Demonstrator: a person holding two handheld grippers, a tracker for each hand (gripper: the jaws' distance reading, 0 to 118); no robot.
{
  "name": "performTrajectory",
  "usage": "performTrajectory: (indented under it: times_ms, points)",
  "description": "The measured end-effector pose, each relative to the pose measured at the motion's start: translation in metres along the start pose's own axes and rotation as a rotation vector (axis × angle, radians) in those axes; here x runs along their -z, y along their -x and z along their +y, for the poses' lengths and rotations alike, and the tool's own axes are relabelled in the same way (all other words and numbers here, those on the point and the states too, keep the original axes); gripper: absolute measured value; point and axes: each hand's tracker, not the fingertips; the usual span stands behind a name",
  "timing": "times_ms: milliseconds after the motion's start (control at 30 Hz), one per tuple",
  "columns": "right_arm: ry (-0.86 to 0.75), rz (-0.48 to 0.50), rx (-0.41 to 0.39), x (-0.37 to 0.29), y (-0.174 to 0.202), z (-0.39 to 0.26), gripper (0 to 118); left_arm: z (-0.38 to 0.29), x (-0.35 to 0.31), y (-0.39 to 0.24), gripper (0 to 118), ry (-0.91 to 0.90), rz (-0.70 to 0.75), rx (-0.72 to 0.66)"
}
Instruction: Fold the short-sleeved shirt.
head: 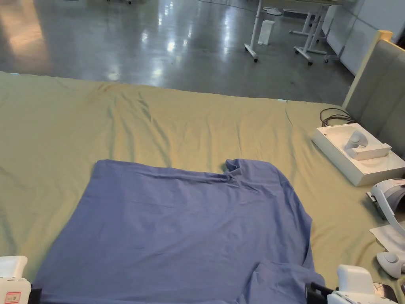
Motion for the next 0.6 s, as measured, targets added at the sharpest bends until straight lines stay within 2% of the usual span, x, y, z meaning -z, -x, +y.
performTrajectory:
  times_ms: [100, 200, 300, 367, 400, 467, 567, 600]
  points:
    - [0.092, -0.004, 0.028, 0.011, -0.005, -0.014, 61, -0.001, 0.001, 0.000, 5, 0.005, -0.001, -0.003]
    - [0.174, -0.043, 0.008, 0.030, -0.002, -0.026, 61, -0.003, -0.002, -0.008, 5, 0.008, 0.008, 0.007]
    - [0.259, -0.029, 0.018, 0.058, 0.000, -0.034, 60, -0.004, -0.003, -0.013, 5, 0.012, 0.019, 0.023]
    - [0.250, -0.014, 0.040, 0.066, 0.002, -0.036, 59, -0.004, -0.004, -0.013, 5, 0.015, 0.020, 0.023]
    - [0.236, -0.037, 0.035, 0.063, 0.005, -0.035, 56, -0.005, -0.005, -0.014, 5, 0.014, 0.019, 0.021]
    - [0.209, -0.008, -0.013, 0.057, 0.009, -0.035, 34, -0.005, -0.006, -0.014, 5, 0.011, 0.018, 0.016]
    - [0.207, -0.026, -0.054, 0.056, 0.011, -0.034, 11, -0.005, -0.005, -0.015, 5, 0.011, 0.021, 0.018]
    - [0.203, -0.024, -0.053, 0.055, 0.009, -0.033, 9, -0.005, -0.005, -0.016, 5, 0.010, 0.024, 0.020]
